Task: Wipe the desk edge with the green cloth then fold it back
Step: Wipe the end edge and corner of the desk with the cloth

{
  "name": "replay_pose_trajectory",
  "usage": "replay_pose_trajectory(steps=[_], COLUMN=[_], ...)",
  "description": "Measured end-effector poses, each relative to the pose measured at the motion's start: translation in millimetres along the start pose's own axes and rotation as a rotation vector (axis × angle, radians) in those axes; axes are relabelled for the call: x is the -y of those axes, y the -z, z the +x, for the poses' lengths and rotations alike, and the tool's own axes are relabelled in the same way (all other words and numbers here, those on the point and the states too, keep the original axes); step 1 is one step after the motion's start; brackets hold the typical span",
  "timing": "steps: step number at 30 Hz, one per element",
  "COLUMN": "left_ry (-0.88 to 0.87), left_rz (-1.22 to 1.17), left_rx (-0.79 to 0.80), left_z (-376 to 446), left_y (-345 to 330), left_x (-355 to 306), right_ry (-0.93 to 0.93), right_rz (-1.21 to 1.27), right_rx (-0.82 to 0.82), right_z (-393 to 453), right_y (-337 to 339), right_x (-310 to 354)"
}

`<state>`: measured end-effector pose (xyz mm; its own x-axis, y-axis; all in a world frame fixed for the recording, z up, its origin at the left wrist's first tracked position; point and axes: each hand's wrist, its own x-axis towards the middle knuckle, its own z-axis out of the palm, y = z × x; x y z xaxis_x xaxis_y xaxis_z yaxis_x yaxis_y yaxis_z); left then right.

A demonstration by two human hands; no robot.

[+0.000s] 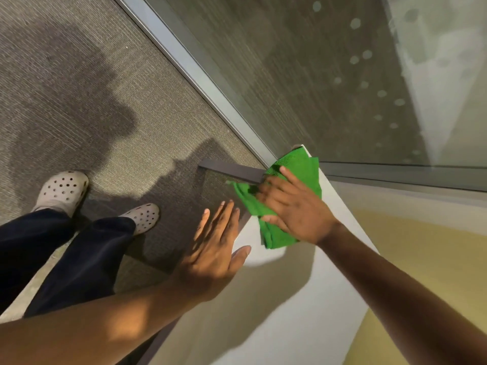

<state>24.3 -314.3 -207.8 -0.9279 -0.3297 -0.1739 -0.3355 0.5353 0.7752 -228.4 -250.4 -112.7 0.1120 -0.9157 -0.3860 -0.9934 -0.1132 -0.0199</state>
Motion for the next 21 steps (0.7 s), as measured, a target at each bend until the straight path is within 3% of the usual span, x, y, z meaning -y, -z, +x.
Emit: replay_pose_trajectory(steps=[6, 11, 14, 21], left_ry=[-0.031, -0.05, -0.046, -0.057], left_rz=[0.022, 0.012, 0.036, -0.045], left_rx=[-0.112, -0.188, -0.157, -0.084], left_z=[1, -2, -1, 1], left_y=[-11, -18, -14, 4], left_x=[4, 6, 4, -1], right_ry=[-0.292, -0.114, -0.121, -0.755], right_rz=[0.038, 0.107, 0.069, 0.118], right_rx=[-0.04, -0.045, -0.092, -0.105], right_z=[7, 2, 7, 15], right_y=[11, 3, 7, 5], right_x=[-13, 35, 15, -64])
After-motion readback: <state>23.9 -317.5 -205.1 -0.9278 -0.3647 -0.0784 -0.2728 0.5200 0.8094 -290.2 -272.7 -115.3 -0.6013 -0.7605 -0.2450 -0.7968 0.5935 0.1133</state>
